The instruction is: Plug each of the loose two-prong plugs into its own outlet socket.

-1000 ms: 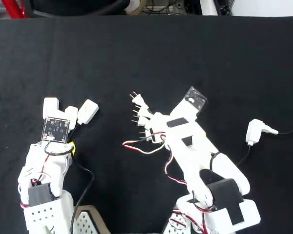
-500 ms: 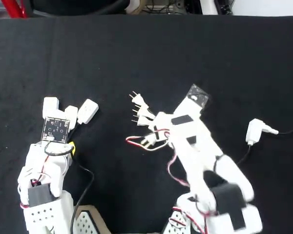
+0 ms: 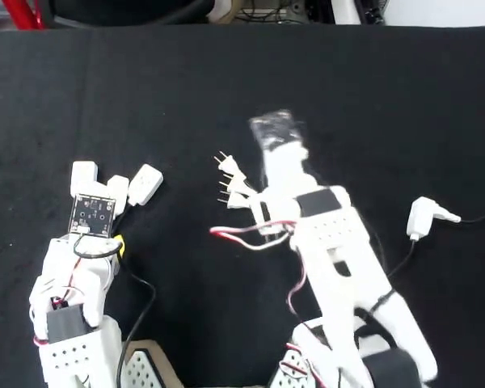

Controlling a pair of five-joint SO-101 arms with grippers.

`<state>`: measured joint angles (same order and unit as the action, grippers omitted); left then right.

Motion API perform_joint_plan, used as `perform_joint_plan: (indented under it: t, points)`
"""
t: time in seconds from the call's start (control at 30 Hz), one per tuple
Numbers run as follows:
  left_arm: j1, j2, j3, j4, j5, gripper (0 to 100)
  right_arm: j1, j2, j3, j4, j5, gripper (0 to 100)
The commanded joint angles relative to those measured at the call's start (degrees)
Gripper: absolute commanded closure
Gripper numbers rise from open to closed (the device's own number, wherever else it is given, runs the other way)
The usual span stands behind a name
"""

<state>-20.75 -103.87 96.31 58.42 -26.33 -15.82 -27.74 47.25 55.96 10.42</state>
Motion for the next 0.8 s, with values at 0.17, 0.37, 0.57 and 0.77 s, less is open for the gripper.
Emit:
perform_joint_plan:
  t: [0.17,0.37,0.57,0.77]
  points:
    - [0.66,-0.35,1.1,0.0,-0.35,75,-6.59,20.44,-12.09,2.2,25.49,98.5]
    - [0.66,-0.35,1.1,0.0,-0.35,75,-10.11,29.41,-16.48,2.2,24.09,98.4]
    - [0.66,-0.35,1.1,0.0,-0.35,75,-9.05,30.73,-20.97,5.71,22.95,97.8]
    - [0.57,-0.35,1.1,0.0,-0.35,75,-9.32,30.99,-23.43,11.16,22.95,77.8]
